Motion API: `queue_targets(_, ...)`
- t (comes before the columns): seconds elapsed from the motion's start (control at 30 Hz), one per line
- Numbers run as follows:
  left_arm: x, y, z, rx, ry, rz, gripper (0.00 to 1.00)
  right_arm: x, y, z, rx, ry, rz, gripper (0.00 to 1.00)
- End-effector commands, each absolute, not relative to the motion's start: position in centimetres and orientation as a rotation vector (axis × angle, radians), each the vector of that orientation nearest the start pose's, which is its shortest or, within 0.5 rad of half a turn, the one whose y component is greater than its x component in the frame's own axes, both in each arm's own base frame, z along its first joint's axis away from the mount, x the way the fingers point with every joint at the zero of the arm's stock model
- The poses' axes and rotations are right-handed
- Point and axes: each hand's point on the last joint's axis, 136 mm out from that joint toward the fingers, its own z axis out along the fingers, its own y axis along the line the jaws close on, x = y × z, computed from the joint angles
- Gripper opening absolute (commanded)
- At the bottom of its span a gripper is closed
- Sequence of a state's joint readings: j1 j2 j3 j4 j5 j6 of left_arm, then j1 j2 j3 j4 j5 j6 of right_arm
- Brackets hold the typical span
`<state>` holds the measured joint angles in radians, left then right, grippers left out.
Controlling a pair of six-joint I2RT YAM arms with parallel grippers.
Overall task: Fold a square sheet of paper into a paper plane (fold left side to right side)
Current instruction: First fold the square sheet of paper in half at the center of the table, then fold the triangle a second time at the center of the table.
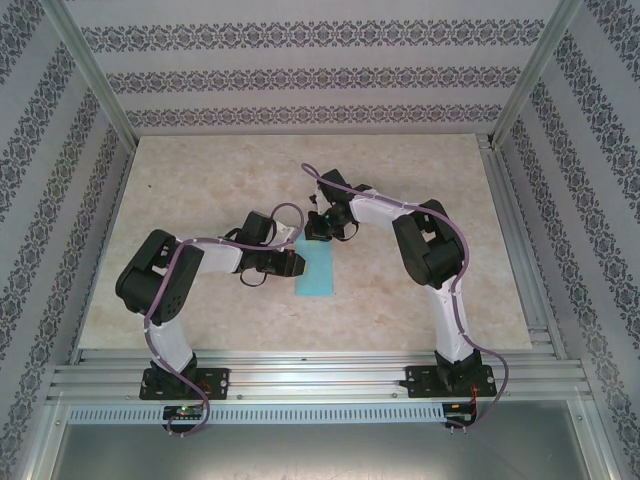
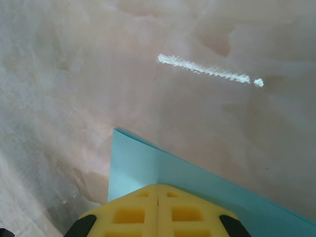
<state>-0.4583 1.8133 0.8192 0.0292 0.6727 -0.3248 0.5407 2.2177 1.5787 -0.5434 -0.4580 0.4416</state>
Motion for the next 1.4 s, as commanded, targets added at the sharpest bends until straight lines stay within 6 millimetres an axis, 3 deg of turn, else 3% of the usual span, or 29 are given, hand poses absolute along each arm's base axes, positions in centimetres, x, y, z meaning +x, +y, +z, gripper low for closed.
queue_targets(0.0, 30.2, -26.5, 1.6, 0.481, 2.555, -1.136, 0.17, 38.2, 30.2, -1.4, -0.264, 2.972, 0.734, 0.06)
queue_targets(0.6, 21.3, -24.8, 0.0, 0.606, 2.715, -1.120, 0.17, 38.1, 29.7, -1.8, -0.263, 2.998, 0.690, 0.06)
queue_targets(0.73, 19.8, -24.8, 0.0, 0.598, 2.728, -1.128, 0.17, 38.1, 29.7, -1.6, -0.264, 2.996, 0.696, 0.06)
queue_targets(0.83, 19.1, -24.9, 1.1, 0.597, 2.692, -1.161, 0.17, 38.3, 30.0, -1.2, -0.268, 2.981, 0.719, 0.06)
queue_targets(0.97, 20.0, -25.5, 5.8, 0.612, 2.542, -1.193, 0.21, 39.0, 30.9, 0.9, -0.271, 2.927, 0.779, 0.07)
queue_targets(1.07, 21.4, -25.6, 9.7, 0.634, 2.434, -1.132, 0.29, 39.8, 31.5, 3.8, -0.283, 2.866, 0.812, 0.12)
queue_targets(1.17, 22.6, -25.1, 12.1, 0.667, 2.366, -1.028, 0.37, 40.3, 31.5, 6.9, -0.294, 2.802, 0.818, 0.17)
queue_targets(1.3, 23.9, -23.9, 12.3, 0.727, 2.349, -0.831, 0.46, 40.0, 30.1, 10.3, -0.285, 2.742, 0.782, 0.27)
queue_targets(1.37, 24.0, -23.8, 11.9, 0.773, 2.348, -0.765, 0.48, 39.4, 28.7, 11.0, -0.253, 2.732, 0.758, 0.31)
